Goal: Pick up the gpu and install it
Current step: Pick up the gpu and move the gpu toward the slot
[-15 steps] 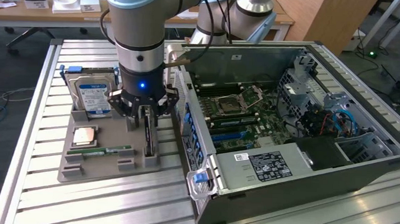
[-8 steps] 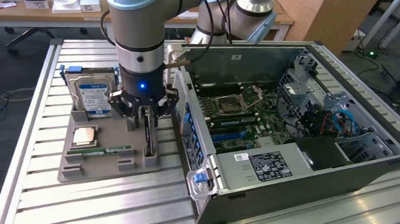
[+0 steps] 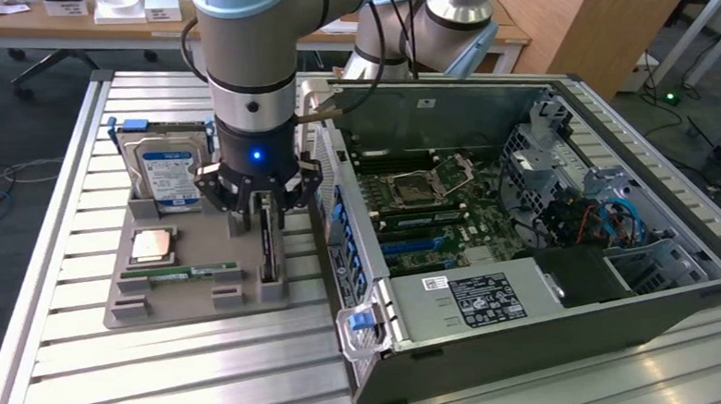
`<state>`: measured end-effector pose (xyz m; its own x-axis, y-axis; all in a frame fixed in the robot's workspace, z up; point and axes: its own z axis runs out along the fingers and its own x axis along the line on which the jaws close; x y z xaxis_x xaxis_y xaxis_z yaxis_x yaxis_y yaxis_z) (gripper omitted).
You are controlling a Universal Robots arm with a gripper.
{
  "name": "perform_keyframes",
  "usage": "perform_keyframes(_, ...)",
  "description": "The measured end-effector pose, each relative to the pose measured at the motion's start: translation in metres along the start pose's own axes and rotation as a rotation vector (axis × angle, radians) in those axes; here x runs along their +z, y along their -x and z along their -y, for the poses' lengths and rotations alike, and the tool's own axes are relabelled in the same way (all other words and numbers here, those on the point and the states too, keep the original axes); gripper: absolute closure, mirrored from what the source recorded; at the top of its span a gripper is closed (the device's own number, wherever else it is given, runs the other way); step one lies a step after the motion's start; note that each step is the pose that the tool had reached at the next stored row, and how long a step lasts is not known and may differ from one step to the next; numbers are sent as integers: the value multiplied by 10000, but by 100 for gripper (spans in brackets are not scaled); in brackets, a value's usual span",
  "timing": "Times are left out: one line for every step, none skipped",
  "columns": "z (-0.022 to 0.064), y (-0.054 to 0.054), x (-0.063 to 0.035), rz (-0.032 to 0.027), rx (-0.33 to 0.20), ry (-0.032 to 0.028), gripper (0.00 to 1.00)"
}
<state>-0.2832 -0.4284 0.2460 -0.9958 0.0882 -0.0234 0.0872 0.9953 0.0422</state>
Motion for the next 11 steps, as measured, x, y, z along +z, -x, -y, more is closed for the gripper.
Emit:
perform_keyframes(0, 0, 4, 1, 0, 2, 53)
perform_keyframes(0, 0, 6, 0, 0, 0, 53)
perform_keyframes(0, 0, 9, 0, 0, 0, 53)
perform_keyframes(1, 0, 12, 0, 0, 0, 53)
perform_keyframes(1, -1, 29, 1, 0, 1, 53)
perform_keyframes(3, -2, 61, -1, 0, -1, 53)
perform_keyframes(3, -2, 75, -1, 0, -1, 53)
perform_keyframes(3, -2, 75, -1, 0, -1, 53)
perform_keyframes(3, -2, 75, -1, 0, -1, 53)
perform_keyframes(3, -1, 76, 1, 2, 0, 53)
perform_keyframes(3, -1, 76, 0, 2, 0, 53)
